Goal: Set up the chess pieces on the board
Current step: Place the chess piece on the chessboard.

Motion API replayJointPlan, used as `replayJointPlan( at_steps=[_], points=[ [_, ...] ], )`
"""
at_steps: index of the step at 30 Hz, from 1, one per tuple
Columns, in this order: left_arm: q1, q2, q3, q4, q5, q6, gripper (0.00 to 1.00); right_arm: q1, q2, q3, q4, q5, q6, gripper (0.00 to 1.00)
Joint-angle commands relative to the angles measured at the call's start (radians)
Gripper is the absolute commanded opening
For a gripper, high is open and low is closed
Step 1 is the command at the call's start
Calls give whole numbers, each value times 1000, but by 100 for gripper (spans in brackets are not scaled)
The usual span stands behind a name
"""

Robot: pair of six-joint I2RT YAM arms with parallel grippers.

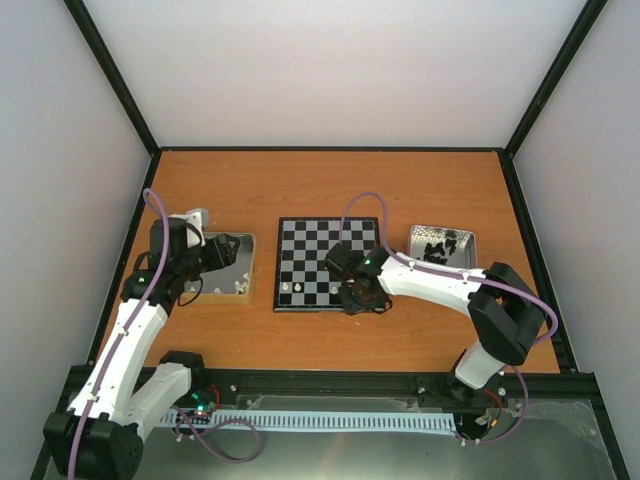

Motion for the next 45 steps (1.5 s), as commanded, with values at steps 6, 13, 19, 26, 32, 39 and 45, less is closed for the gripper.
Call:
replayJointPlan(
  at_steps=[6,13,19,26,32,39,45],
  points=[
    [-1,4,-1,17,-9,21,67,-41,52,-10,50,-25,-32,5],
    [-2,8,-1,20,-10,20,67,-46,66,-10,37,-10,-28,8],
    [-2,21,-3,21,-7,22,67,-55,72,-16,39,-10,-22,11],
    [-2,20,-3,21,-7,21,67,-55,58,-6,36,-20,-15,26],
    [-2,22,-3,20,-8,21,67,-55,17,22,33,-25,-6,32],
    [-1,60,10,-22,-96,-22,74,-55,-92,46,36,14,20,34],
    [-1,260,52,-98,-235,-86,76,-58,-217,5,103,85,62,37]
  ],
)
